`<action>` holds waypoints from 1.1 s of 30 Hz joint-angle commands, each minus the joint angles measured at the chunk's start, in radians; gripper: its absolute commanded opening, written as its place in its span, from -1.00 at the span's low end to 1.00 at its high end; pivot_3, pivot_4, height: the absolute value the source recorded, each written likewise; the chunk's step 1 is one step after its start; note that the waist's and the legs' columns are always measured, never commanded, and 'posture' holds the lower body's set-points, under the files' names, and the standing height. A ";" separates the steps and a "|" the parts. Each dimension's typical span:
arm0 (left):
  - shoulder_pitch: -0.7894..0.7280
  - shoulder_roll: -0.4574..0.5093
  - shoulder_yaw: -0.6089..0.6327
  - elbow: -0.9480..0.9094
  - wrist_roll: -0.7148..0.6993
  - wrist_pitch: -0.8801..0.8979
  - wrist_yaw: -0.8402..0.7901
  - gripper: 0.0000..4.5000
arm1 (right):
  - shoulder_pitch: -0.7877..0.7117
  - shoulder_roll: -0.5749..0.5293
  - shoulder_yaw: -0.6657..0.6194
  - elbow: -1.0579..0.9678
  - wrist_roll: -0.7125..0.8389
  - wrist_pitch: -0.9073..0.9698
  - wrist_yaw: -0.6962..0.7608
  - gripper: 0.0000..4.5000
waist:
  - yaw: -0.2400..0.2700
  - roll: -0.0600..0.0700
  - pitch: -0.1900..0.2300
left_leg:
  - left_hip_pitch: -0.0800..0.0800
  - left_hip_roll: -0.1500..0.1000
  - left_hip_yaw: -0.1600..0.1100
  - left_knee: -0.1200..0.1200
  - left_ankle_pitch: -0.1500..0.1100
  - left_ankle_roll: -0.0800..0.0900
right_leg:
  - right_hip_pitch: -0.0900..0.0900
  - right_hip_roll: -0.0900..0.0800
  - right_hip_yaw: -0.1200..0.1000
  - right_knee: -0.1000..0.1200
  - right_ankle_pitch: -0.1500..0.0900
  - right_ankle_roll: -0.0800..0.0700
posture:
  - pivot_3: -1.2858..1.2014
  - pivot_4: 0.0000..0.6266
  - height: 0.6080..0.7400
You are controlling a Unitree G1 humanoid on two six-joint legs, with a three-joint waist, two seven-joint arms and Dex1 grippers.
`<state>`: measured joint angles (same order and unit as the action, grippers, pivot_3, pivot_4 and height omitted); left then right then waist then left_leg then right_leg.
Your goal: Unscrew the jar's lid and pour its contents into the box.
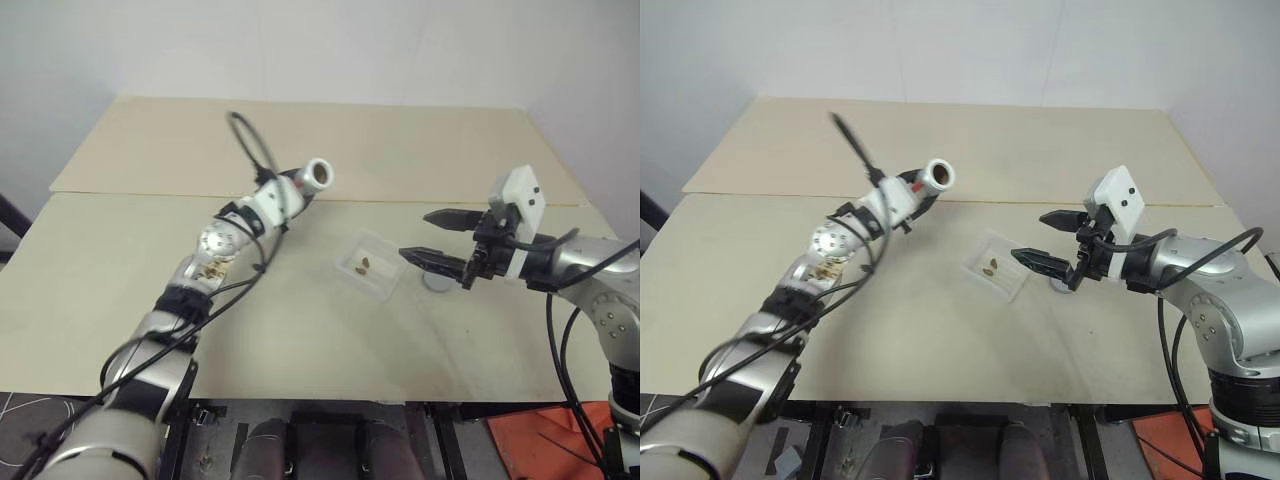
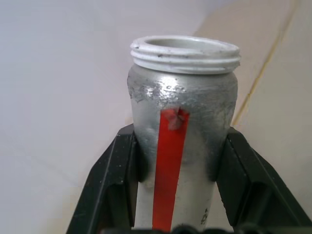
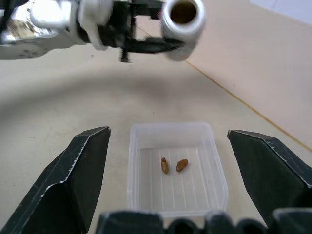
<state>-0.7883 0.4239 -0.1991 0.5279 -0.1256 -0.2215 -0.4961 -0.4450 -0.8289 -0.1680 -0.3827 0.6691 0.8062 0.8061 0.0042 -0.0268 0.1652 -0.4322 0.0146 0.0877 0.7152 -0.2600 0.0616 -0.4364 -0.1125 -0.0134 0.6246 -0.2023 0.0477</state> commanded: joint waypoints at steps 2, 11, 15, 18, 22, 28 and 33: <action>0.132 0.006 0.123 -0.280 -0.204 0.300 -0.068 -0.17 | -0.011 -0.013 -0.022 0.003 -0.009 -0.047 0.024 0.99 | -0.004 0.000 0.000 | 0.003 0.000 0.000 0.000 0.000 0.001 | 0.003 0.000 0.001 0.000 0.000 0.000 | 0.03 -0.52 1.00; 0.315 -0.097 0.204 -0.308 -0.201 0.266 -0.063 -0.17 | -0.002 0.000 -0.027 -0.014 -0.004 -0.038 0.020 0.99 | 0.006 0.000 0.000 | 0.015 0.000 -0.002 -0.001 -0.004 0.007 | 0.013 0.000 0.000 -0.001 0.000 -0.001 | 0.03 -0.52 1.00; 0.344 -0.112 0.212 -0.272 -0.179 0.246 -0.068 -0.17 | 0.006 0.001 -0.027 -0.028 0.002 -0.030 0.019 0.99 | 0.007 0.000 0.000 | 0.016 0.000 -0.002 -0.001 -0.004 0.007 | 0.014 0.001 0.001 -0.001 0.000 -0.001 | 0.03 -0.52 1.00; 0.364 -0.117 0.225 -0.275 -0.184 0.244 -0.074 -0.02 | 0.011 -0.001 -0.031 -0.037 0.006 -0.026 0.019 1.00 | 0.006 0.000 0.000 | 0.016 0.000 -0.002 -0.001 -0.004 0.007 | 0.014 0.000 0.001 -0.001 0.000 -0.001 | 0.03 -0.52 1.00; 0.427 -0.081 0.233 -0.318 -0.180 0.245 -0.109 0.55 | 0.014 0.000 -0.029 -0.043 0.009 -0.024 0.019 1.00 | 0.001 0.001 0.000 | 0.017 0.000 -0.001 -0.002 -0.004 0.007 | 0.014 0.000 0.001 -0.001 0.000 -0.001 | 0.03 -0.52 1.00; 0.552 0.077 0.287 -0.492 -0.232 0.292 -0.233 0.99 | 0.038 -0.010 -0.018 -0.053 -0.009 -0.027 0.023 1.00 | 0.001 0.001 0.000 | 0.017 0.001 -0.001 -0.002 -0.004 0.007 | 0.013 0.000 0.001 -0.001 0.000 -0.002 | 0.03 -0.52 1.00; 0.687 0.316 0.451 -0.689 -0.408 0.451 -0.413 0.99 | 0.092 -0.044 -0.042 -0.063 -0.011 -0.049 0.063 1.00 | -0.007 0.001 -0.001 | 0.017 0.002 -0.001 -0.004 -0.005 0.007 | 0.012 -0.001 0.001 -0.001 -0.002 -0.005 | 0.03 -0.52 1.00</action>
<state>-0.1107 0.7059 0.1868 -0.0790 -0.4638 0.1897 -0.8509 -0.3510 -0.8569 -0.1717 -0.4164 0.6510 0.7897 0.8507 -0.0024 -0.0256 0.1647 -0.4147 0.0162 0.0868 0.7107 -0.2647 0.0681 -0.4247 -0.1142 -0.0123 0.6239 -0.2045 0.0429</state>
